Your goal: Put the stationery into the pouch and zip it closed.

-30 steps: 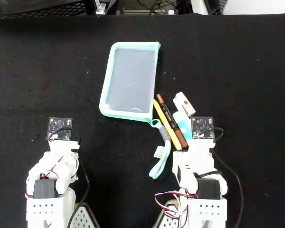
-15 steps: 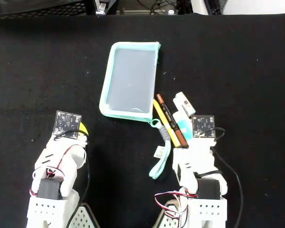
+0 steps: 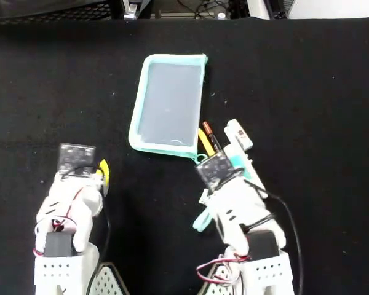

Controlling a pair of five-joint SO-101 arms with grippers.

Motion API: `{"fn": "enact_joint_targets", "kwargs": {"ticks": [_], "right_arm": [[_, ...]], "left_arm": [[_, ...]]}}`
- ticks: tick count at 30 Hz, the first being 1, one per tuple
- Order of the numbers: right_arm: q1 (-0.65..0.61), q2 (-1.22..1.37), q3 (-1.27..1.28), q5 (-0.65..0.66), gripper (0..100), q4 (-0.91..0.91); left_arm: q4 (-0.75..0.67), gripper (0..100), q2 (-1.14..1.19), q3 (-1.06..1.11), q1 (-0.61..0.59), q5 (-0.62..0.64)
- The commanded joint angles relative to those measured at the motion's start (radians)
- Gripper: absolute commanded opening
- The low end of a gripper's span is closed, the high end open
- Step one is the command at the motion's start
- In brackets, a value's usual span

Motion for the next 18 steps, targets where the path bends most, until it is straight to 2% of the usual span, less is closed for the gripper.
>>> {"fn": "enact_joint_targets", "kwargs": {"ticks": [1, 6, 10, 14, 18], "right_arm": [[-0.087, -0.065, -0.007, -0.083, 20.3, -0.038], [-0.107, -0.064, -0.007, -0.115, 13.3, -0.120], [-0.103, -0.058, -0.061, -0.115, 16.2, -0.095], [-0.072, 0.047, -0.343, -0.115, 16.5, 0.058], [-0.074, 0.302, -0.633, -0.115, 16.6, 0.158]], "left_arm": [[-0.023, 23, -0.005, 0.016, -0.033, 0.057], [-0.017, 23, -0.005, 0.016, -0.035, 0.057], [-0.017, 23, -0.003, 0.016, -0.038, 0.057], [-0.015, 23, -0.003, 0.016, -0.038, 0.057], [-0.015, 23, -0.003, 0.016, -0.039, 0.057]]}}
